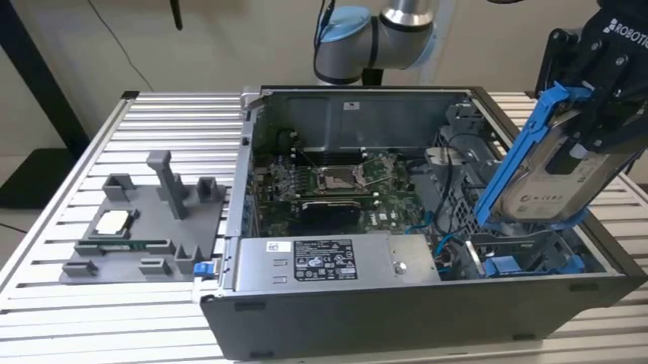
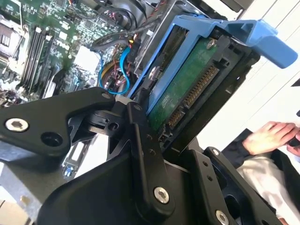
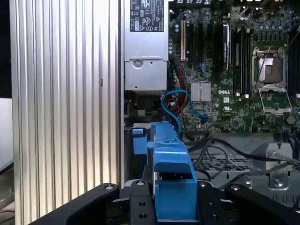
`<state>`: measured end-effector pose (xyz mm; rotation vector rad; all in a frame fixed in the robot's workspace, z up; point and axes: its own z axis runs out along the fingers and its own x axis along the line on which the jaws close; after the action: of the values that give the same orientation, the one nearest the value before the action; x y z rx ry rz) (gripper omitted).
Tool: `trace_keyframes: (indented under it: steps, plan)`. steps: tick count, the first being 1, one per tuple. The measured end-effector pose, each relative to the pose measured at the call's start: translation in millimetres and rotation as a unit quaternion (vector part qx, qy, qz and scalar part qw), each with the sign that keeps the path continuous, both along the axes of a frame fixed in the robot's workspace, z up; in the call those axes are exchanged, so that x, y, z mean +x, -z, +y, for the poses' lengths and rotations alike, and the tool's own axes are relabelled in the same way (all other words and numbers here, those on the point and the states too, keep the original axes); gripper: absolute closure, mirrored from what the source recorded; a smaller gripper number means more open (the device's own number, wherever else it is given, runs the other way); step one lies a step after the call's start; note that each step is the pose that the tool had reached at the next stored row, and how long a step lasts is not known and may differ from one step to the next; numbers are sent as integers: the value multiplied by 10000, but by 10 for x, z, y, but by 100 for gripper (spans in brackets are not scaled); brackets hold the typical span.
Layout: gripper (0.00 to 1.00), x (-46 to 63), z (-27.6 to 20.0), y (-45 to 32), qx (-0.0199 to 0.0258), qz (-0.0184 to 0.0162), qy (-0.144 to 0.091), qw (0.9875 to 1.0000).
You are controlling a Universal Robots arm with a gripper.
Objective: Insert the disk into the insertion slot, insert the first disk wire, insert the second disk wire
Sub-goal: 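Insert the disk into the insertion slot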
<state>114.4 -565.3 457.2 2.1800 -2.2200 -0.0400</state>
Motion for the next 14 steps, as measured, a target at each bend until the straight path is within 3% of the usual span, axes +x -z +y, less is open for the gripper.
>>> trace_keyframes:
  steps: [14]
  plan:
    - [68, 0, 0, 105, 0, -6, 0, 10000]
